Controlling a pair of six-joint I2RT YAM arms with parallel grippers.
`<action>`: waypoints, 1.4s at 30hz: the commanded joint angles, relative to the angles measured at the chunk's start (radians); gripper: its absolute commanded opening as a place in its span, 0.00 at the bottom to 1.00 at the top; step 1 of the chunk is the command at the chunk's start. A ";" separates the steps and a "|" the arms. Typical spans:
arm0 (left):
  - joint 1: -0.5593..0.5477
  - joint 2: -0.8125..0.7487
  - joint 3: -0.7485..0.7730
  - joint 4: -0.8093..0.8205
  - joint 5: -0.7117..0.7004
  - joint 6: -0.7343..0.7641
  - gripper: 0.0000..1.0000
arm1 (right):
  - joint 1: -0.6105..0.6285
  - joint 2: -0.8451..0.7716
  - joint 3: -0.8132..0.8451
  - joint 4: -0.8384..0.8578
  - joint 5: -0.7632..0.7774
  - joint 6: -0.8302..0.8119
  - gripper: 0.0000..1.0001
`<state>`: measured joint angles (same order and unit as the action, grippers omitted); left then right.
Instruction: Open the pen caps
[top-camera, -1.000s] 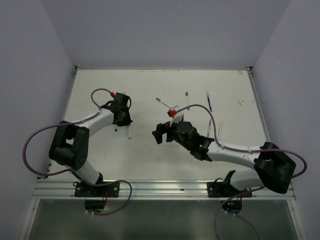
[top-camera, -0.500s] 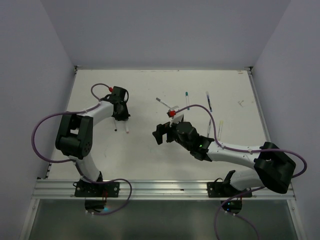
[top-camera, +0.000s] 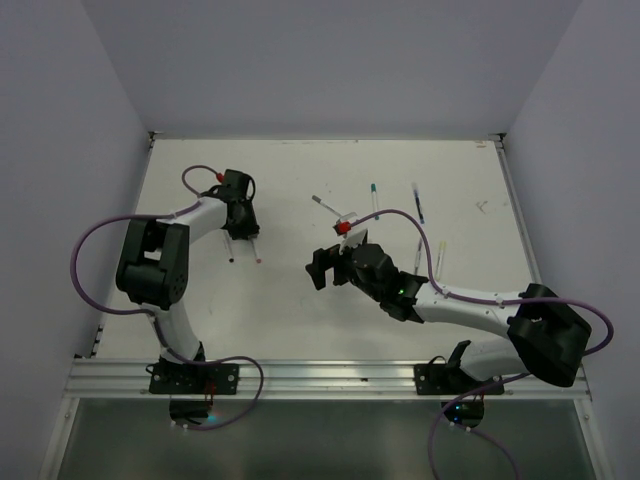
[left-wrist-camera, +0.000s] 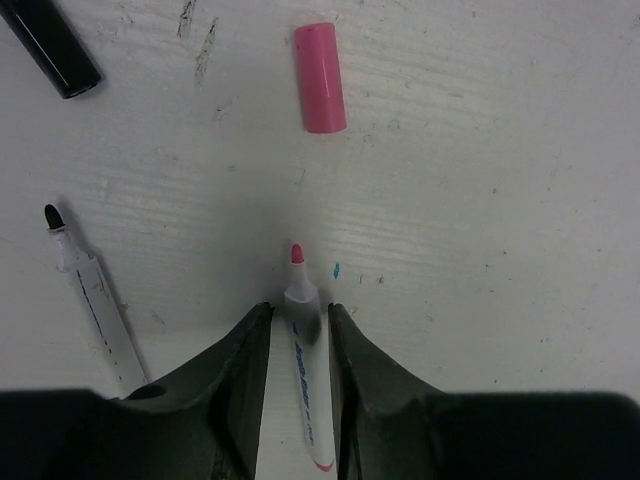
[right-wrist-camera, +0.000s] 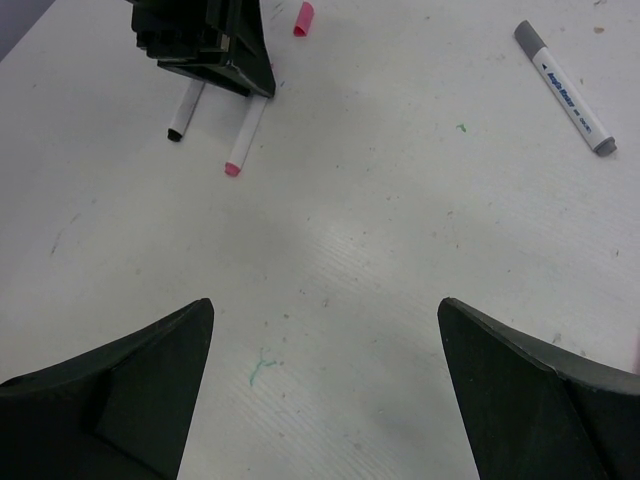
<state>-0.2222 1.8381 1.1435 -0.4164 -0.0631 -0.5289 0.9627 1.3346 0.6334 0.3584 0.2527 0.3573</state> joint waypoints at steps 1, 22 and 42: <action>0.012 0.000 0.038 -0.004 0.019 0.027 0.34 | 0.001 0.001 0.031 0.014 0.036 -0.021 0.99; 0.012 -0.718 -0.068 0.013 -0.018 0.153 1.00 | -0.323 0.353 0.468 -0.303 -0.062 -0.139 0.87; 0.012 -0.964 -0.375 0.228 -0.020 0.221 1.00 | -0.438 0.836 0.939 -0.556 -0.237 -0.297 0.50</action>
<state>-0.2161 0.8772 0.7666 -0.2497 -0.0811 -0.3363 0.5243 2.1555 1.5204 -0.1528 0.0555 0.1062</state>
